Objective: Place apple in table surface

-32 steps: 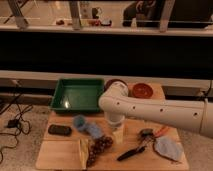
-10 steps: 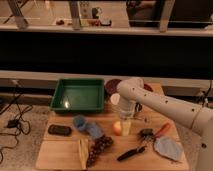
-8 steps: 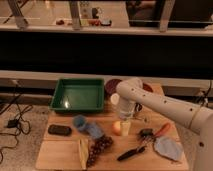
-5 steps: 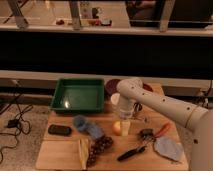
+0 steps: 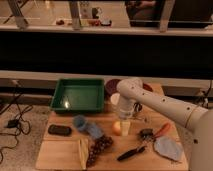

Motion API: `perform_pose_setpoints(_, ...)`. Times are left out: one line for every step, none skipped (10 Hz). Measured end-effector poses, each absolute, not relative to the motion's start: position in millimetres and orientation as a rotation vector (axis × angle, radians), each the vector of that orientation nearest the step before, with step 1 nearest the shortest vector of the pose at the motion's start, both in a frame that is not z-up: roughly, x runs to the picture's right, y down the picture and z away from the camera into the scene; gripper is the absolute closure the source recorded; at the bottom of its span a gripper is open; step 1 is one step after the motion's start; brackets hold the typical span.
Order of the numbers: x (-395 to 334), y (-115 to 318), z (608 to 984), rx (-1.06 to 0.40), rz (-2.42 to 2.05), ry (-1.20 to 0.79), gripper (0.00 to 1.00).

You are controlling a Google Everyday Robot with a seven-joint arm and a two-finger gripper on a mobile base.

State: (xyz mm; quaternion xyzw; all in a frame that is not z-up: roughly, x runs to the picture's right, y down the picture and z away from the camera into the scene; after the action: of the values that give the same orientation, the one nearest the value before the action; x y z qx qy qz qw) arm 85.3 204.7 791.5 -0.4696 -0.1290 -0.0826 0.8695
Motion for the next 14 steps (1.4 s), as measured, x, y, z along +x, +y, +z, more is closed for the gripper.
perform_pose_setpoints(85,205,792,-0.982,-0.172,-0.27,0.2)
perform_pose_setpoints(85,205,792,-0.982,-0.172,-0.27,0.2)
perform_pose_setpoints(85,205,792,-0.982,-0.173,-0.27,0.2)
perform_pose_setpoints(85,205,792,-0.983,-0.172,-0.271,0.2)
perform_pose_setpoints(86,205,793,-0.986,-0.166,-0.278,0.2)
perform_pose_setpoints(88,204,795,-0.991,-0.156,-0.286,0.2)
perform_pose_setpoints(91,203,797,-0.996,-0.142,-0.295,0.2)
perform_pose_setpoints(94,203,799,-1.001,-0.131,-0.301,0.2)
perform_pose_setpoints(95,202,800,-1.003,-0.124,-0.304,0.2)
perform_pose_setpoints(98,202,802,-1.009,-0.114,-0.309,0.2)
perform_pose_setpoints(101,203,804,-1.016,-0.102,-0.312,0.2)
perform_pose_setpoints(104,204,806,-1.023,-0.095,-0.313,0.2)
perform_pose_setpoints(107,207,810,-1.032,-0.086,-0.312,0.2)
perform_pose_setpoints(109,209,812,-1.038,-0.081,-0.312,0.2)
